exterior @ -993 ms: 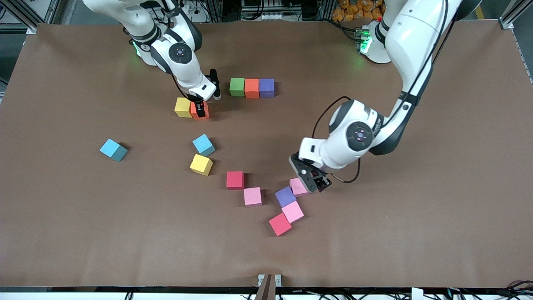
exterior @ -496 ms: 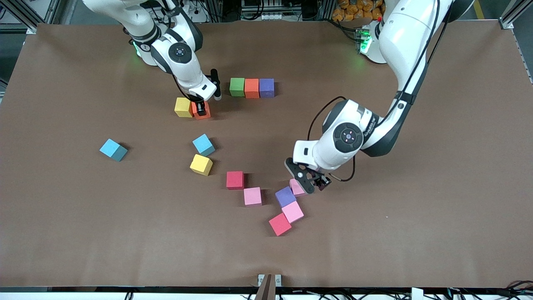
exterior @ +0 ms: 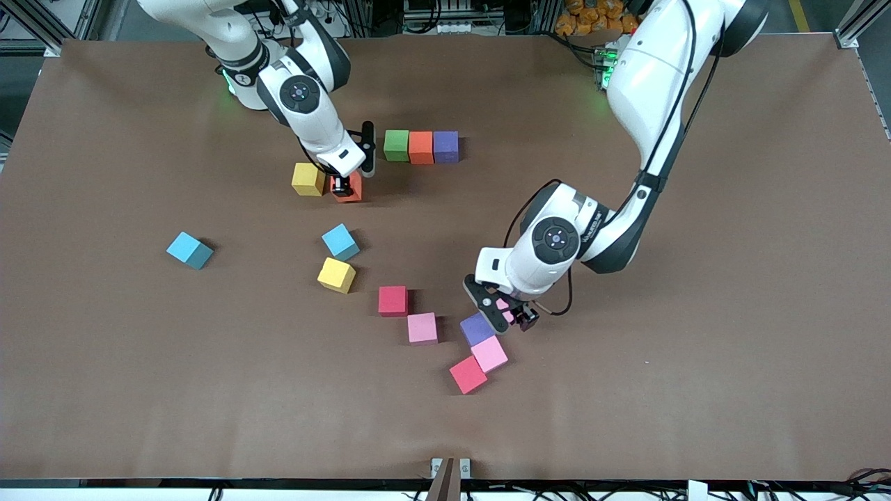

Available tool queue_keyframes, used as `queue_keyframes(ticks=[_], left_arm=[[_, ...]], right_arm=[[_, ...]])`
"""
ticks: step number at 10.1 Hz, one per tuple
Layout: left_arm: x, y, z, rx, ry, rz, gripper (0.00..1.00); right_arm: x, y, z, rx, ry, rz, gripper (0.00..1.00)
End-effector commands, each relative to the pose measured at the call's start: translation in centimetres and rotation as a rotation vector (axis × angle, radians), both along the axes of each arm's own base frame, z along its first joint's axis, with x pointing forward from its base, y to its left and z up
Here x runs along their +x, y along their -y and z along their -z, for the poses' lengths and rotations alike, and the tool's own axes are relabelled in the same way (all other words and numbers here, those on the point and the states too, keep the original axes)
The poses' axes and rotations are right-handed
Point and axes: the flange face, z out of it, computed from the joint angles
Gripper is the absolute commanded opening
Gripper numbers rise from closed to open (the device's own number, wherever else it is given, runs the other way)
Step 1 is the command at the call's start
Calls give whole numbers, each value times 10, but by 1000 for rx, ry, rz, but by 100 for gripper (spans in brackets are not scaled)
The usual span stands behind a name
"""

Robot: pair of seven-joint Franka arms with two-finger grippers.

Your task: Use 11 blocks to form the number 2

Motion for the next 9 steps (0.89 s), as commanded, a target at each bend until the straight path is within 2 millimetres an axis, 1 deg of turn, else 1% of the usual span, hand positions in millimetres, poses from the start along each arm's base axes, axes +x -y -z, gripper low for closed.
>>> queue_keyframes(ticks=[1,2,3,4,5,6,9], left_arm=[[9,-2,-3,19,40,81,100],[9,-1,-1,20,49,130,100],[9,-1,1,16,59,146,100],[8,2,2,20,61,164,100],[7,2,4,24,67,224,100],[8,0,5,28,69,259,100],[6,0,8,44,72,285,100]], right_arm=[[4,-31,-27,4,-10,203,0],[9,-43,-34,10,-7,304,0],[15,-52,-37,18,-7,402,0],[16,-63,-37,21,-12,509,0],[12,-81,-37,21,-20,635,0],[5,-101,-35,9,-34,765,0],[-11,-146,-17,-46,-66,1141,0]])
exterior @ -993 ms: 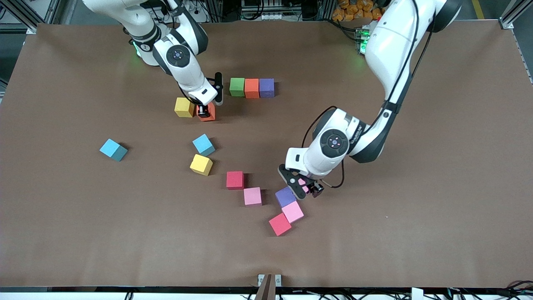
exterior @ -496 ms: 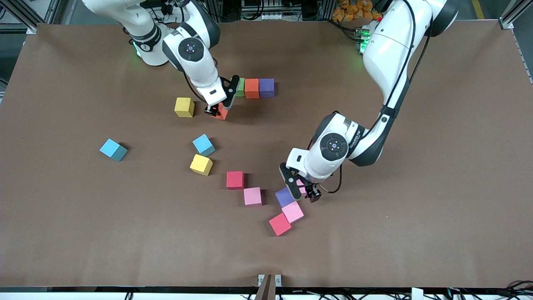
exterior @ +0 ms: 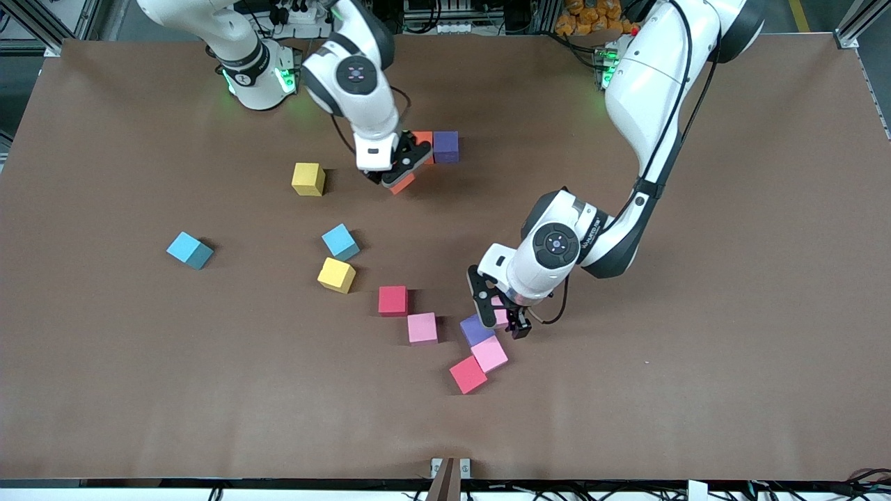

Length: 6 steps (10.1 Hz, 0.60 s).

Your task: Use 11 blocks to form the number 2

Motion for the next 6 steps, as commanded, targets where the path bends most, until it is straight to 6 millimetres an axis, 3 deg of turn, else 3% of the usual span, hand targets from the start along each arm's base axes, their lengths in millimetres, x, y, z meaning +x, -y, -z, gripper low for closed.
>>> queue_keyframes(ticks=[1,3,5,6], left_arm=[[0,3,5,20,17,24,100],[0,0,18,26,4,17,100],[-1,3,21,21,13,17,100],[-1,3,22,21,12,17,100]], right_arm=[[-3,-37,15,-24,-38,253,0],[4,-55,17,-49,-48,410,0],[27,-62,12,-73,-32,427,0],[29,-69,16,-79,-18,449,0]])
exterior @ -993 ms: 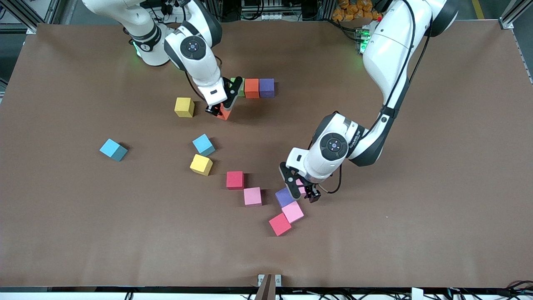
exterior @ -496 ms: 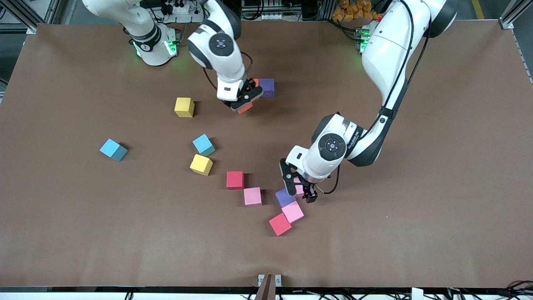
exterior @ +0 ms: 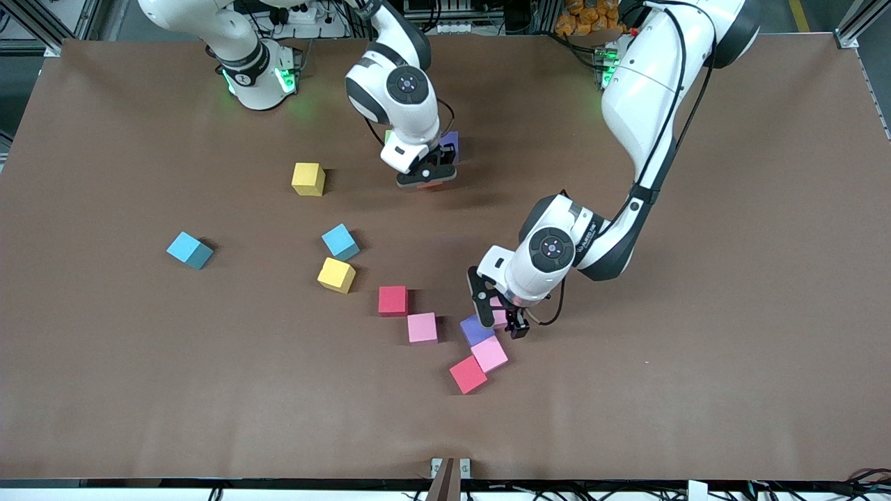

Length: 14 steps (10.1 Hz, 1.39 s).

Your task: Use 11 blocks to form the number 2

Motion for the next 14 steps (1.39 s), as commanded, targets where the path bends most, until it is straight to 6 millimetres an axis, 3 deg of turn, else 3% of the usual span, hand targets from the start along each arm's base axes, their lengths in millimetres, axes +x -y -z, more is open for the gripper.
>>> queue_keyframes(ticks=[1,3,5,6,8,9,10,12,14], left_arm=[[1,3,1,12,24,13,100],[1,3,7,9,26,11,100],[1,4,7,1,31,1,99],[0,6,8,-1,26,-17,89],[2,4,7,1,30,-15,52],[2,4,4,-2,32,-22,13],[2,4,1,-4,35,-22,2],[4,-4,-8,5,13,-82,1],[-3,-10,-31,49,-74,-206,1]], right_arm=[[4,-26,13,-38,30,58,0],[-5,-39,31,-59,36,80,0],[-9,-41,33,-60,36,74,0],[-11,-44,34,-46,41,91,0],[-17,-49,36,-29,41,124,0],[-22,-49,38,-32,35,120,0],[-29,-47,44,-41,25,113,0],[-39,-46,50,-53,15,96,0],[-43,-45,52,-59,23,77,0]])
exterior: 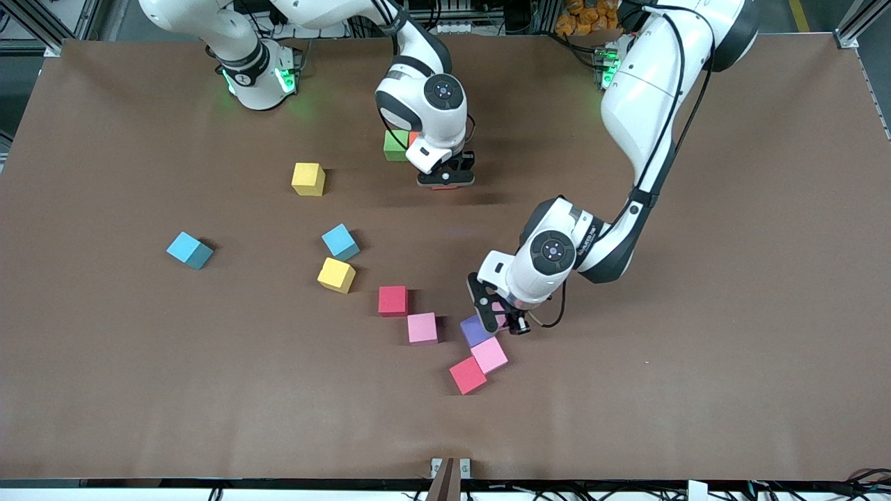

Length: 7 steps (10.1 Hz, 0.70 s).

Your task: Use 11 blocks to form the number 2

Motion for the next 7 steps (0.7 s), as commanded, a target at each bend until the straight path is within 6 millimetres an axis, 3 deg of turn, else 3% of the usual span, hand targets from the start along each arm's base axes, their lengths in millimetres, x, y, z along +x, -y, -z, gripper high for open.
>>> queue_keyframes(ticks=[1,5,7], left_arm=[[-9,-6,-35,58,-69,-142,1],[-18,-11,-44,110,-141,-181,1],[-21,-7,-41,116,-151,-291,1]], right_arm=[[-8,1,5,-3,26,-13,0],[-11,2,11,25,38,4,0],[-17,-2,9,31,33,9,0]])
